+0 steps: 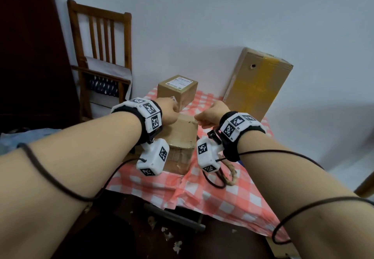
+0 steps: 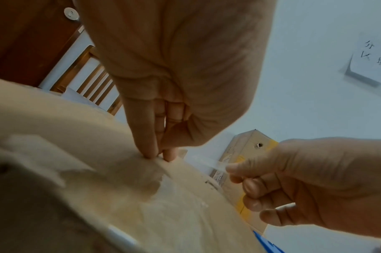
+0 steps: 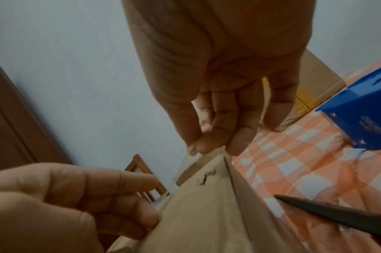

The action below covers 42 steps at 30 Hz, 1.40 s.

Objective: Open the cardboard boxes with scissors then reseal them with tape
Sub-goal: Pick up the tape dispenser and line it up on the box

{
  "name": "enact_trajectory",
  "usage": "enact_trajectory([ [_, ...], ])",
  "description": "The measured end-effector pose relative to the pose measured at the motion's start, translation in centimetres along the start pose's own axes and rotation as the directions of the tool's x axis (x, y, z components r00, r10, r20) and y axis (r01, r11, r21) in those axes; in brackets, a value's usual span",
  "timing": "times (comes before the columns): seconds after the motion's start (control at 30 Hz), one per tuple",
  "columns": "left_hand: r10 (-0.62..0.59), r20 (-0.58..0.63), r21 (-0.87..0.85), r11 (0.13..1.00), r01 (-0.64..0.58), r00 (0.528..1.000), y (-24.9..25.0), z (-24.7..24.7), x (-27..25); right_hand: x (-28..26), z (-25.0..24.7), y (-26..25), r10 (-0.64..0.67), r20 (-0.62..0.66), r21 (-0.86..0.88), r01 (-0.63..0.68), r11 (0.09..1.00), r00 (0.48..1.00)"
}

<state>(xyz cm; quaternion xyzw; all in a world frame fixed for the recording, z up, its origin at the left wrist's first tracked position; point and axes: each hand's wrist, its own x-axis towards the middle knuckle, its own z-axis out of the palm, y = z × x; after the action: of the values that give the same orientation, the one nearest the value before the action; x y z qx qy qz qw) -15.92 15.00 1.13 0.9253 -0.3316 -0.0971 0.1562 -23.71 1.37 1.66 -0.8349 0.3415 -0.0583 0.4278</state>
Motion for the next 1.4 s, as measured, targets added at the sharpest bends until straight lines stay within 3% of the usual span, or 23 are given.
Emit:
enact_trajectory([
  [0.3,0.087,0.036,0.047,0.995,-0.088,0.996,0.1,0.3,0.1,1.4,1.1,0.4,-0.010,-0.008,-0.050,0.010,0.999,1.000],
  [0.6,0.092,0.056,0.136,0.986,-0.098,0.994,1.3,1.5,-0.2,1.6,1.7,0.8,-0.006,-0.016,-0.043,0.006,0.999,1.000],
  [0.77,0.055,0.101,0.058,0.996,-0.061,0.993,1.4,2.3,0.1,1.8,1.6,1.0,0.006,-0.014,-0.029,-0.006,1.000,1.000],
  [0.87,0.010,0.154,0.106,0.994,-0.027,0.988,1.1,3.1,0.7,1.9,1.7,1.0,0.021,-0.006,-0.001,-0.021,1.000,1.000],
  [1.07,-0.063,0.096,0.160,0.986,0.047,0.993,1.8,5.0,1.1,2.1,1.5,1.2,0.041,0.025,0.046,-0.042,0.998,0.999],
  [1.4,-0.029,0.004,0.267,0.963,0.027,1.000,1.5,6.0,1.9,2.1,1.1,1.7,0.064,0.058,0.123,-0.071,0.990,0.996],
])
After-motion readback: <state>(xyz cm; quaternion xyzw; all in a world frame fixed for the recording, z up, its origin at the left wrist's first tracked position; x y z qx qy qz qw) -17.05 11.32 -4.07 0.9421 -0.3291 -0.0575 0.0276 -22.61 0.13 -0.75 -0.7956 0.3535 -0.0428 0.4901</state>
